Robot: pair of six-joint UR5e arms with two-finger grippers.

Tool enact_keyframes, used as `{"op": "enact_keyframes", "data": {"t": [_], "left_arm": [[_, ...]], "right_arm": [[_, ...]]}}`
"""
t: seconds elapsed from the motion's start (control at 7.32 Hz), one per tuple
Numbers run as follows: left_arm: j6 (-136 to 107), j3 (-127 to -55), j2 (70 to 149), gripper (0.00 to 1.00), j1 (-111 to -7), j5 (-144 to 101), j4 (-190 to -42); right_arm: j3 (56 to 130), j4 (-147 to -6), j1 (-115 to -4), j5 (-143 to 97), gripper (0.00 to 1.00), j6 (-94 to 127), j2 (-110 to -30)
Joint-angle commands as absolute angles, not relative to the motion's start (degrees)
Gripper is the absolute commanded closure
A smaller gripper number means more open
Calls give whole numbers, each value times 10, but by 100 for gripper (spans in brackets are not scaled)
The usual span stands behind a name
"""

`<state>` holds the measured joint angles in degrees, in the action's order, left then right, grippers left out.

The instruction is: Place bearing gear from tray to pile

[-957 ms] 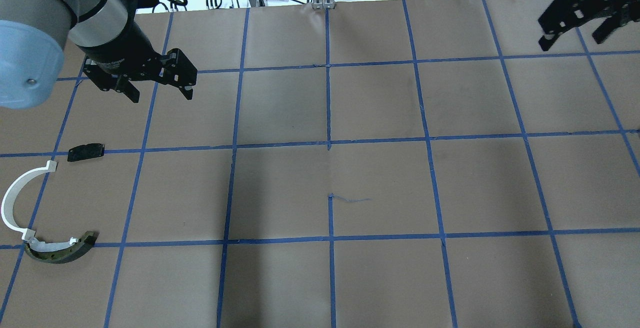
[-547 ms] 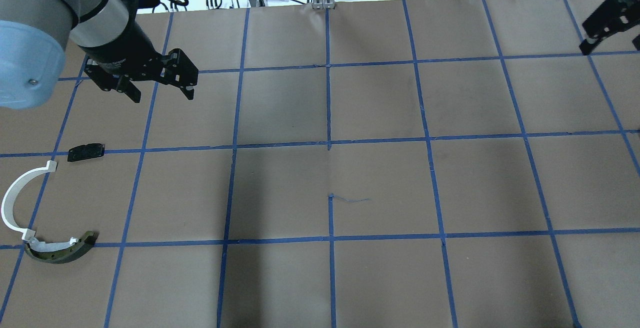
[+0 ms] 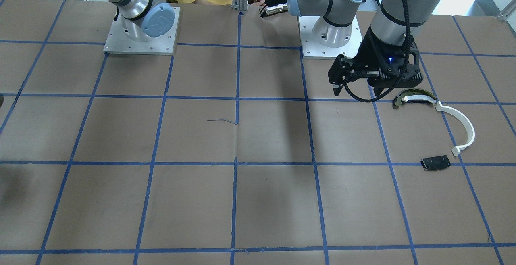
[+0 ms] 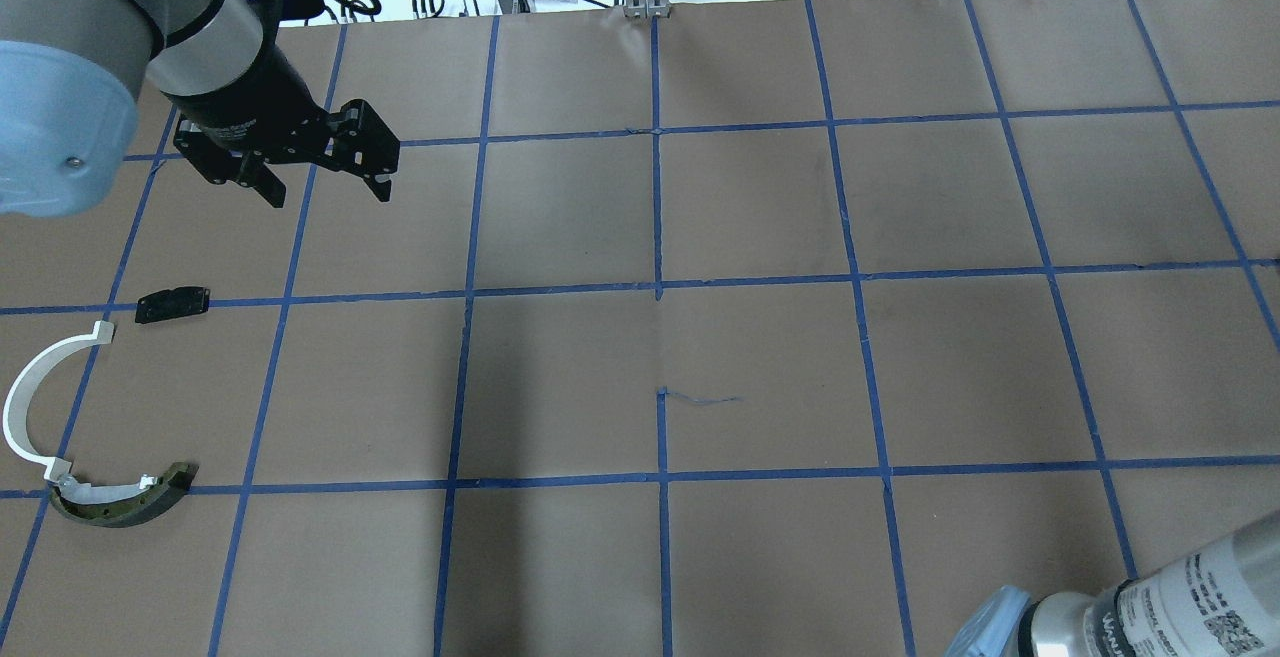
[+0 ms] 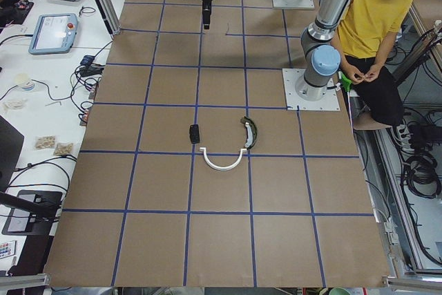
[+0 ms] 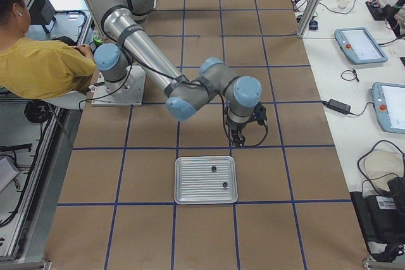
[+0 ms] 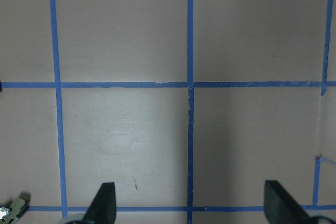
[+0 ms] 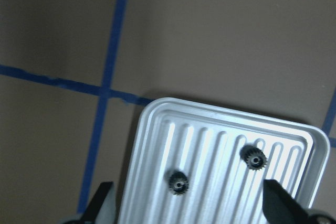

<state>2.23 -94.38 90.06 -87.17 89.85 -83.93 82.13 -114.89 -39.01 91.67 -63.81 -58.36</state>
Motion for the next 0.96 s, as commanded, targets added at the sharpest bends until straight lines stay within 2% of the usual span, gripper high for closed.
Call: {"op": "enact_keyframes", "data": {"t": [0.0, 0.27, 0.68, 0.82], "left_arm": [[23, -944, 901, 0, -872, 900, -839], [22, -944, 900, 0, -872, 900, -838], [22, -944, 903, 0, -872, 899, -839], [22, -944, 903, 0, -872, 899, -839]], "right_arm": [[820, -1207, -362, 927, 0, -646, -534], [817, -1228, -347, 932, 0, -659, -501], [814, -1231, -347, 929, 1, -659, -497], [816, -1237, -347, 926, 9, -659, -496]]}}
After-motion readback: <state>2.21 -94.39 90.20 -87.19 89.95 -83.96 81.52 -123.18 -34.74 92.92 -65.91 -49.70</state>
